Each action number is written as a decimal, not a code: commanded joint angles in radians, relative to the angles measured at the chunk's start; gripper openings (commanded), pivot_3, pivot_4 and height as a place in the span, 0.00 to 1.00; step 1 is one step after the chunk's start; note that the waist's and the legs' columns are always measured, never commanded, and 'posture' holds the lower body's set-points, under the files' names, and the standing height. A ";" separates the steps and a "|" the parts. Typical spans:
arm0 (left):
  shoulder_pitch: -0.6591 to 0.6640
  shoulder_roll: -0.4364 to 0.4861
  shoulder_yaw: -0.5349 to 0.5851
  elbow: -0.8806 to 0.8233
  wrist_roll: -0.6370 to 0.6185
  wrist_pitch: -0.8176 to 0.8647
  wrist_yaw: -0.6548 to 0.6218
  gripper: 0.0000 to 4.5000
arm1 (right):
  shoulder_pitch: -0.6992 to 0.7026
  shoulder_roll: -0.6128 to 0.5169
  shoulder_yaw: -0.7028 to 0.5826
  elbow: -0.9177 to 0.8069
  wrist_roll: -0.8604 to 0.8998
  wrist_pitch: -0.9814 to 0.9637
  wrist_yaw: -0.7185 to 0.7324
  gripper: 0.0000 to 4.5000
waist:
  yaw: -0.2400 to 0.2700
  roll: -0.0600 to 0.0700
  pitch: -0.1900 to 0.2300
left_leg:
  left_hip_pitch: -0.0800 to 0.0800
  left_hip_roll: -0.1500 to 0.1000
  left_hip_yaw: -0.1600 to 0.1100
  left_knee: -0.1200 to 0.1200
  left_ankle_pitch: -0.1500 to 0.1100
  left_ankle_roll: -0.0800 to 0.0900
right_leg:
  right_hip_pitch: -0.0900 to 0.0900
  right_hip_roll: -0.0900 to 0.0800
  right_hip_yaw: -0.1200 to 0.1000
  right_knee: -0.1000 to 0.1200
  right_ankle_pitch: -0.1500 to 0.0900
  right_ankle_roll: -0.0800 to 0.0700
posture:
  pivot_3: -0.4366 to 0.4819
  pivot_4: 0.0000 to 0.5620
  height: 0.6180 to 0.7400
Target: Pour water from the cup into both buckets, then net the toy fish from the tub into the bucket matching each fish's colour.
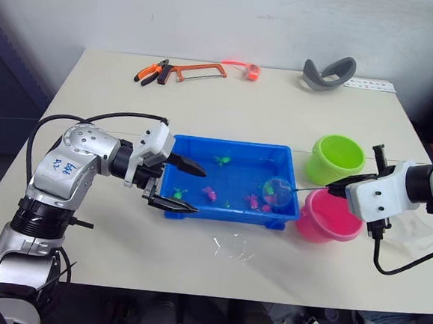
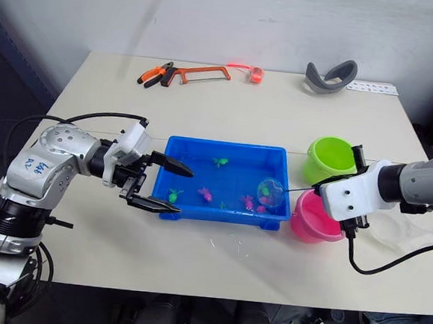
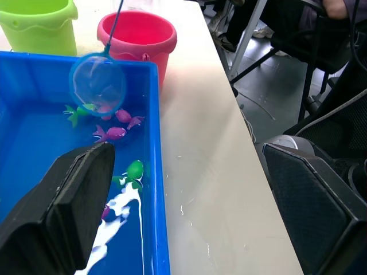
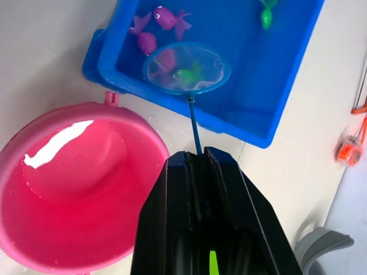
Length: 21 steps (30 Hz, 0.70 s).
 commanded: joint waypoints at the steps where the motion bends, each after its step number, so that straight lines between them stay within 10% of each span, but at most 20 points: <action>1: -0.015 0.006 0.015 -0.021 -0.016 -0.001 0.004 0.99 | -0.006 0.016 -0.003 0.022 -0.048 -0.090 -0.022 0.00 | 0.000 0.000 0.000 | 0.000 0.000 0.000 0.000 0.000 0.000 | 0.000 0.000 0.000 0.000 0.000 0.000 | 0.48 0.27 1.00; 21: -0.019 0.011 0.028 -0.015 -0.022 0.003 0.016 0.99 | -0.048 0.073 0.054 0.095 -0.124 -0.232 -0.050 0.00 | 0.000 0.001 0.001 | 0.001 0.000 0.000 0.002 0.000 0.000 | 0.000 0.000 0.000 0.003 0.000 0.000 | 0.48 0.27 1.00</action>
